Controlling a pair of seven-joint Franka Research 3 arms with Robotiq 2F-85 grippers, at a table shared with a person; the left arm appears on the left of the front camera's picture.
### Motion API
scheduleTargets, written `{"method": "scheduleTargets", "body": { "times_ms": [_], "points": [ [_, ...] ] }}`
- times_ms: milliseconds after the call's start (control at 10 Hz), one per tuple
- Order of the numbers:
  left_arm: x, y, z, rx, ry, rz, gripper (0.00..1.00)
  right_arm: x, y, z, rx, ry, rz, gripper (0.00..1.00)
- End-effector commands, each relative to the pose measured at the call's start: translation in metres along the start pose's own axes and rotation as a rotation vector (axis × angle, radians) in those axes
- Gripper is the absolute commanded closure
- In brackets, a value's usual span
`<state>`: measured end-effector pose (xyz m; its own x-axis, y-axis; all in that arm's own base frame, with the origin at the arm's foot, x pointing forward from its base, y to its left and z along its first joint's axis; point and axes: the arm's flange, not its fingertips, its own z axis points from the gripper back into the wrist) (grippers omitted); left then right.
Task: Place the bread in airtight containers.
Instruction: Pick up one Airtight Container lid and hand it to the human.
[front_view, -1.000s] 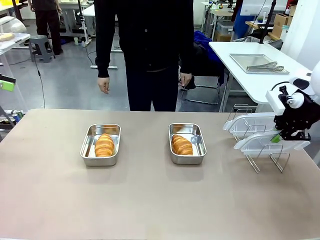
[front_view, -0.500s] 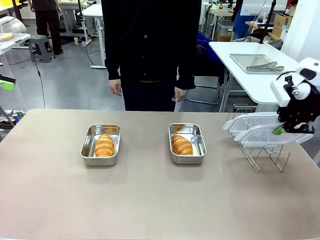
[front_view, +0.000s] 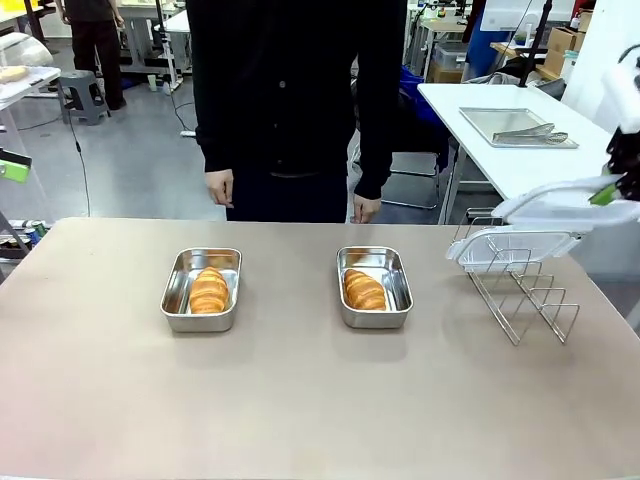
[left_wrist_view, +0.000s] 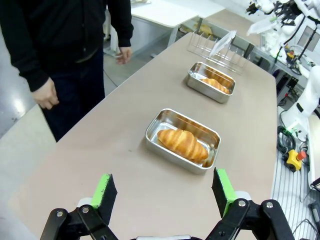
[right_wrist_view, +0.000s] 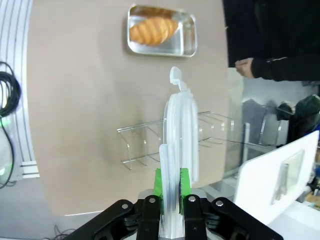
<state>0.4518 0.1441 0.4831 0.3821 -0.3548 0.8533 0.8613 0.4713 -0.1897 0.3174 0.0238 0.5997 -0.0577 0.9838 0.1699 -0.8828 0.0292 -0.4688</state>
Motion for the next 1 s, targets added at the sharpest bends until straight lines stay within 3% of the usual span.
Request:
{"method": "scheduleTargets", "body": {
  "times_ms": [0, 200, 400, 900],
  "points": [
    [0.002, -0.002, 0.000, -0.005, -0.006, -0.008, 0.00, 0.024, 0.001, 0.012, -0.073, -0.025, 0.084, 0.92],
    [0.002, -0.002, 0.000, -0.005, -0.006, -0.008, 0.00, 0.052, -0.011, 0.006, -0.159, -0.086, 0.280, 0.92],
    [0.002, -0.002, 0.000, -0.005, -0.006, -0.008, 0.00, 0.093, -0.039, -0.019, -0.159, -0.147, 0.432, 0.92],
    [0.002, -0.002, 0.000, -0.005, -0.006, -0.008, 0.00, 0.152, -0.103, -0.106, -0.101, -0.259, 0.526, 0.92]
  ]
}}
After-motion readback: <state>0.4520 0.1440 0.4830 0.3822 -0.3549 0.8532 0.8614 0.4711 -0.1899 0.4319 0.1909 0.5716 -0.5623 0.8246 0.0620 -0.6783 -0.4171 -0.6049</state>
